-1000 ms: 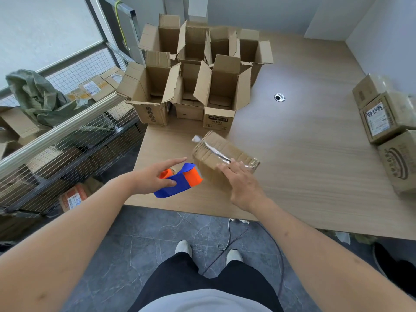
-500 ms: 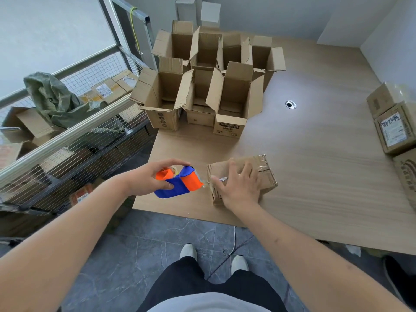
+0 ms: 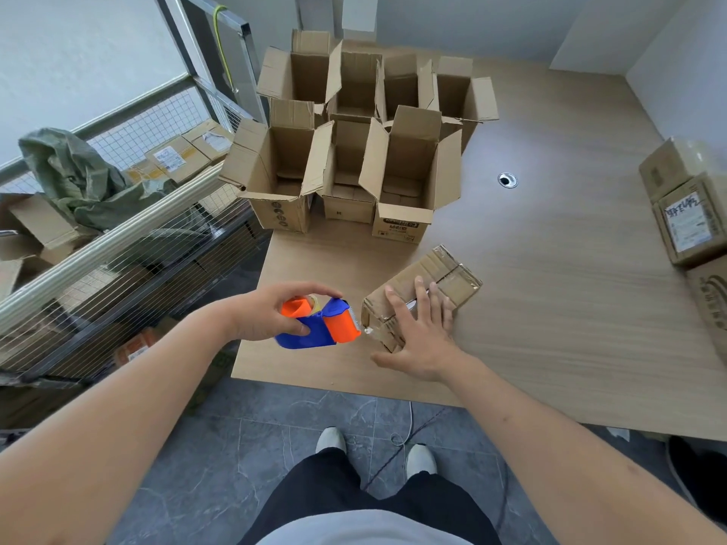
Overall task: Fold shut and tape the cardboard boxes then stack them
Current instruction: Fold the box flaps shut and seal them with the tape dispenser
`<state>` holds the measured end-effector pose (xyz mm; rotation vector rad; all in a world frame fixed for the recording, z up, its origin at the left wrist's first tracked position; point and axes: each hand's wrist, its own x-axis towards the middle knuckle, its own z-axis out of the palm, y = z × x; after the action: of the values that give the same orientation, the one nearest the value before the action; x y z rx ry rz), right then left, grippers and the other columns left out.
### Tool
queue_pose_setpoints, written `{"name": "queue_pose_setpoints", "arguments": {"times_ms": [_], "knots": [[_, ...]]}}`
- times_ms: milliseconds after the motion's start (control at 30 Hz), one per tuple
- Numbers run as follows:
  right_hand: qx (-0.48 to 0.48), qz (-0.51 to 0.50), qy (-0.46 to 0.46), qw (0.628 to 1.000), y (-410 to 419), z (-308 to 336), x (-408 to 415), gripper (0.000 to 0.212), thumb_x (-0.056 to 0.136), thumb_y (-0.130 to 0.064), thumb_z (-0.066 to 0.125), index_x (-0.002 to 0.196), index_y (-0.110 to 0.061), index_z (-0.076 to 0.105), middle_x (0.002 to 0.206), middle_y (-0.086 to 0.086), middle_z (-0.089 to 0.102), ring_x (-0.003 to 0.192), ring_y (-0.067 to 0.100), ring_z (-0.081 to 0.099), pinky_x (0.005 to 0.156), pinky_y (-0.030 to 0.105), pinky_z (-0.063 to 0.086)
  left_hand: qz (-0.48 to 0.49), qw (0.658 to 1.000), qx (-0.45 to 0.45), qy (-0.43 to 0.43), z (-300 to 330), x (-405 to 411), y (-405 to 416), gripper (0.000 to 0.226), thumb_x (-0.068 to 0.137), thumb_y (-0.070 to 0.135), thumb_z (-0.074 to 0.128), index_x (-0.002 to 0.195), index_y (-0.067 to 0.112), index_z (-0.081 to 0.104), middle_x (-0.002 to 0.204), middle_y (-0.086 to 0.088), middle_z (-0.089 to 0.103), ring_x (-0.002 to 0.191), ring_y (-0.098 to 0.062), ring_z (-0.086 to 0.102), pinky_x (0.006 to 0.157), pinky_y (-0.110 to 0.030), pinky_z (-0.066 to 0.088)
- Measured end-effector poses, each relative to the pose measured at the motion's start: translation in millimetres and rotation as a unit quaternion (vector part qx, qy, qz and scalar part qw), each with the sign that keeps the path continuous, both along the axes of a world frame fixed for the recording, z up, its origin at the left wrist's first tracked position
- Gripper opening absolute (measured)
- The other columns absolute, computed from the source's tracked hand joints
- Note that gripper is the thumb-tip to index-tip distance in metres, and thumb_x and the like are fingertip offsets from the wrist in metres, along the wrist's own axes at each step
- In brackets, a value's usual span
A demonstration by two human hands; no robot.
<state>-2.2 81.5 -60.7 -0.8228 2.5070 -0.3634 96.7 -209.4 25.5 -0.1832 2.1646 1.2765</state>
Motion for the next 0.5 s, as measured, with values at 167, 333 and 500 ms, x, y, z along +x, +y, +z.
{"name": "queue_pose_setpoints", "arguments": {"times_ms": [167, 333, 500], "knots": [[-0.074, -0.052, 0.035, 0.995, 0.1, -4.6, -13.3, 0.075, 0.082, -0.091, 0.039, 0.148, -0.057, 0.026, 0.167, -0.007, -0.007, 0.152, 0.015, -0.024, 0.108, 0.027, -0.035, -0.009, 1.0, -0.004, -0.002, 0.6, -6.9, 6.5, 0.075, 0.092, 0.007, 0.07, 0.137, 0.062, 0.047, 0.127, 0.012, 0.058, 0.113, -0.023, 0.059, 0.096, -0.052, 0.055], [-0.051, -0.055, 0.13, 0.989, -6.1, -5.3, -7.6, 0.061, 0.087, -0.061, 0.064, 0.143, -0.046, 0.043, 0.165, 0.007, 0.014, 0.155, 0.032, 0.0, 0.122, 0.044, -0.014, -0.005, 1.0, -0.005, -0.005, 1.1, -6.7, 8.6, 0.075, 0.092, 0.006, 0.069, 0.137, 0.062, 0.047, 0.125, 0.012, 0.059, 0.112, -0.023, 0.059, 0.094, -0.049, 0.055], [-0.028, -0.011, 0.164, 0.986, -4.5, -6.3, -7.9, 0.058, 0.096, -0.047, 0.06, 0.149, -0.035, 0.041, 0.165, 0.016, 0.016, 0.154, 0.043, 0.001, 0.123, 0.061, -0.002, 0.001, 1.0, -0.01, -0.014, -0.3, -1.7, 6.1, 0.075, 0.093, 0.006, 0.069, 0.138, 0.061, 0.046, 0.125, 0.007, 0.058, 0.112, -0.027, 0.058, 0.096, -0.053, 0.054]]}}
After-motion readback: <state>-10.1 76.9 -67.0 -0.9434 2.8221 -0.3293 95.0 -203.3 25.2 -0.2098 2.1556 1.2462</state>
